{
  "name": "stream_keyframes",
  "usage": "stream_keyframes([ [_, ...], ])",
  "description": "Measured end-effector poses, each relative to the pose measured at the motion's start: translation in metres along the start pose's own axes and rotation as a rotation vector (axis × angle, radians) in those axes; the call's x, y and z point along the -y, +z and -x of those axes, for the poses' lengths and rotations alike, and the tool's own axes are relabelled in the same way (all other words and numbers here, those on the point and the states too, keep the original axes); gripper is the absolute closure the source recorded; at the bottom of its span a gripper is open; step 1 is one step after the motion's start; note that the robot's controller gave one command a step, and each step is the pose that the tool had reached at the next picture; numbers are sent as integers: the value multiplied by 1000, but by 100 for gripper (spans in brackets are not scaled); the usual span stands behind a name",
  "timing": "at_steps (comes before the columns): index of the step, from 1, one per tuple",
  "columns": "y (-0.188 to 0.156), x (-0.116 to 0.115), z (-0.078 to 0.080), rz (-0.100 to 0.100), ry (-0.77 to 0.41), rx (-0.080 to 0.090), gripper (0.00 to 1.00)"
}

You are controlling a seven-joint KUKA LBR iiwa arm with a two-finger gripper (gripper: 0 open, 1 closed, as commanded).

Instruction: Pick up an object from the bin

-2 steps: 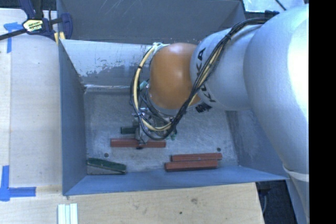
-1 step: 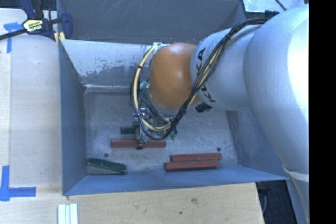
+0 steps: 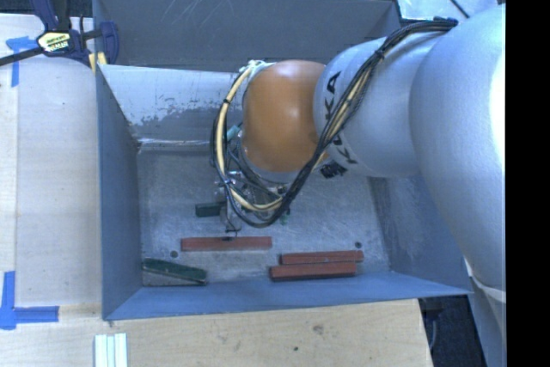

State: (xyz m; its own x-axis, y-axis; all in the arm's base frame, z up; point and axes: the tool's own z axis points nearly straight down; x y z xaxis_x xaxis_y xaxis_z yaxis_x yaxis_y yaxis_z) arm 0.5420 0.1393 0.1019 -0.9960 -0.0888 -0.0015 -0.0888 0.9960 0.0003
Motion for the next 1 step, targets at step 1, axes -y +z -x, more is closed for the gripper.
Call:
stream_keyframes([
  [1,-33,2,-2,0,-13,1,100],
])
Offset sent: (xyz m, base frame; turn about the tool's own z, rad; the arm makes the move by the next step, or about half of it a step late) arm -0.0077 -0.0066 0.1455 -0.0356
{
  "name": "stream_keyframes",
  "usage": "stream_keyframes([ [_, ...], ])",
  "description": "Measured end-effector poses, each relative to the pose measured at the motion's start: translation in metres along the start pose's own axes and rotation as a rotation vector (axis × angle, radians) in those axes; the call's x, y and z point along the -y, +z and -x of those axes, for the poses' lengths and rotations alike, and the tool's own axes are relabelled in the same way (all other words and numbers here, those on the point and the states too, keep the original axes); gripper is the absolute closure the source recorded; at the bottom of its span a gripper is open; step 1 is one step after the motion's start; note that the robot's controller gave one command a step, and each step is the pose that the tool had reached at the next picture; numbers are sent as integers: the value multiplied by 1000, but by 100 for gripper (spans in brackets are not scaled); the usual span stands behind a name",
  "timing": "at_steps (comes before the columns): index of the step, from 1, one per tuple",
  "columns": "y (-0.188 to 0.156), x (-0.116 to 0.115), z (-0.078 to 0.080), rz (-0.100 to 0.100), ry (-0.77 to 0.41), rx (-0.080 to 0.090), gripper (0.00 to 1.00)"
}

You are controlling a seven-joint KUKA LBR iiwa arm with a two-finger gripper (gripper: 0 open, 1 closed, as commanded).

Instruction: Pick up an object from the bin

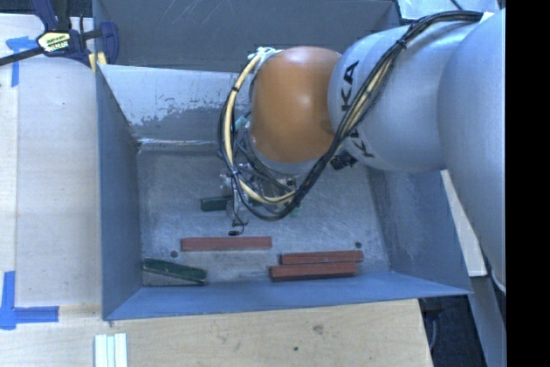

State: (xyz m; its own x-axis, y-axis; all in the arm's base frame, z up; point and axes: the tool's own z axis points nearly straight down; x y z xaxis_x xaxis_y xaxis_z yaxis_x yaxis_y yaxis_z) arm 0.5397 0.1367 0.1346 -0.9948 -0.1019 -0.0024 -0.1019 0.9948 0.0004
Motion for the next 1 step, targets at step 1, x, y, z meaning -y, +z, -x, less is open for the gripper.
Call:
stream_keyframes([
  [1,-113,4,-5,0,-21,1,100],
])
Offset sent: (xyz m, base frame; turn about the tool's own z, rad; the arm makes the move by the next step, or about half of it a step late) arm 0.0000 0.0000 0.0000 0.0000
